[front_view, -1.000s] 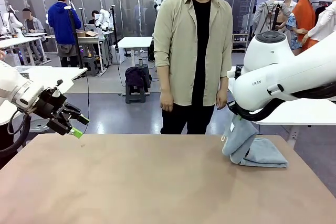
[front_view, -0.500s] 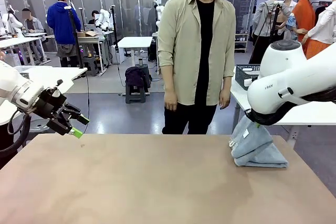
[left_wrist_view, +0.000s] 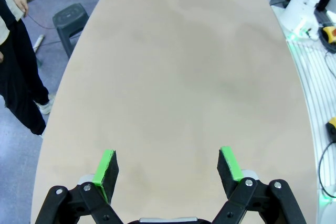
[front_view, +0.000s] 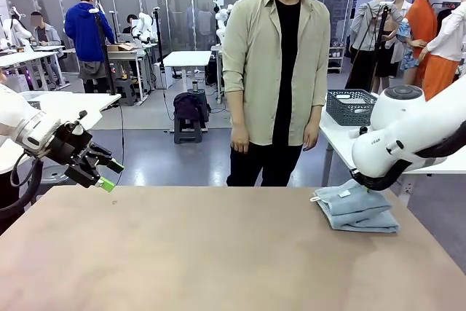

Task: Fold the towels and place them in the basket.
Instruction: Stack the folded Towel with hook on the right side of the table.

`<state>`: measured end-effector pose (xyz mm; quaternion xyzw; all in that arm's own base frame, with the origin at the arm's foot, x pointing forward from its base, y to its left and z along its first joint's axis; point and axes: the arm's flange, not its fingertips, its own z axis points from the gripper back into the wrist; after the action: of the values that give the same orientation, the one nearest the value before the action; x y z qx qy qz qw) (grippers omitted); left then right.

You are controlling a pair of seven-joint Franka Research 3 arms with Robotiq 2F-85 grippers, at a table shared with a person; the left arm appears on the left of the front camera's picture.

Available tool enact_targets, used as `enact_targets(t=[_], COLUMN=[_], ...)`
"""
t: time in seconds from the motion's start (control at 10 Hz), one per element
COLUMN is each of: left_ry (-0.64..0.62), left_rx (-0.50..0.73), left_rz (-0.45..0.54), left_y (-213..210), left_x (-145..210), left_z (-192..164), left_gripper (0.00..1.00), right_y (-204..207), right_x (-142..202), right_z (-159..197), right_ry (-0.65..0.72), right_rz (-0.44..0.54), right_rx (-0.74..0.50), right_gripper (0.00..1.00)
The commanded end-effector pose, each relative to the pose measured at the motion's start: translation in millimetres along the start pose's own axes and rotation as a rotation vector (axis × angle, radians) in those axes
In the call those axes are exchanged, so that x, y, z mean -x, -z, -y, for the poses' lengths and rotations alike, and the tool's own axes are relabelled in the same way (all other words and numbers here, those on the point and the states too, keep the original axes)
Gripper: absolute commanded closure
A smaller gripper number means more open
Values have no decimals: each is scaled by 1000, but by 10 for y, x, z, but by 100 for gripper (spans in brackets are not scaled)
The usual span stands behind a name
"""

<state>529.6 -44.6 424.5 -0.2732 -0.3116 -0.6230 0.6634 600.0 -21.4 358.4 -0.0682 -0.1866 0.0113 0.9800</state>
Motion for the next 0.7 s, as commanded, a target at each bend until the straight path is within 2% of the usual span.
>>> enact_targets(t=[0.0,0.1,0.3,0.4,0.6], left_ry=[7,7,7,7,7], left_rx=[2,2,2,2,2], left_rz=[-6,-6,-6,-6,-6], left_y=[-12,-12,-12,-12,-12], left_x=[-6,-6,-6,-6,-6], left_z=[10,10,10,10,10], left_gripper=[4,4,4,4,4], right_y=[33,28,-203,-472,-1390], right_x=[-67,-61,-32,-7,193], right_z=[44,61,70,81,149], right_ry=[-5,-3,0,37,137], right_rz=[18,12,23,-6,-38], right_rx=[5,7,-44,-68,-136], right_gripper=[96,76,76,76,76])
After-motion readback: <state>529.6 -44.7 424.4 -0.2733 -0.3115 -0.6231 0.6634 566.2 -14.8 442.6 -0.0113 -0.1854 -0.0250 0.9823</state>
